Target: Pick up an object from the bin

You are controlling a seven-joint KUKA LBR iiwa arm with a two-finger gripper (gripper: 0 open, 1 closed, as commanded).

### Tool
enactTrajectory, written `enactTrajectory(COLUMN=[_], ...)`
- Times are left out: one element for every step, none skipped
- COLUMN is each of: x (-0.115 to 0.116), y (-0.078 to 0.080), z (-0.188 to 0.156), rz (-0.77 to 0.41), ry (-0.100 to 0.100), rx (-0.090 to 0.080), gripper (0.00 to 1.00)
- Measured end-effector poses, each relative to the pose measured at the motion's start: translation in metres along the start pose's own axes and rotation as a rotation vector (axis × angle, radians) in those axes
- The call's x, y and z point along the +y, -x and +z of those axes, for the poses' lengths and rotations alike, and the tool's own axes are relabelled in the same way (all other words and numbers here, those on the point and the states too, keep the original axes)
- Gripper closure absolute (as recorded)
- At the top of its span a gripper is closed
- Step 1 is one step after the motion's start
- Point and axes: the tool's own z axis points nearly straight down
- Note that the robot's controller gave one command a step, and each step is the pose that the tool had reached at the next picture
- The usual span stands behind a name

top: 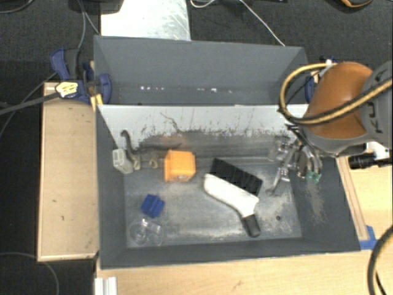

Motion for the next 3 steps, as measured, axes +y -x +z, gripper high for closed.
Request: enactTrajectory(x=[0.067, 0.063, 0.052], y=[-0.035, -0.030, -0.041], z=[0.063, 0.090, 0.090], rz=[-0.335, -0.057, -0.180], ry=[0.003, 0.002, 0.003], rx=[0.009, -0.006, 0.004], gripper=[0.00, 0.00, 1.00])
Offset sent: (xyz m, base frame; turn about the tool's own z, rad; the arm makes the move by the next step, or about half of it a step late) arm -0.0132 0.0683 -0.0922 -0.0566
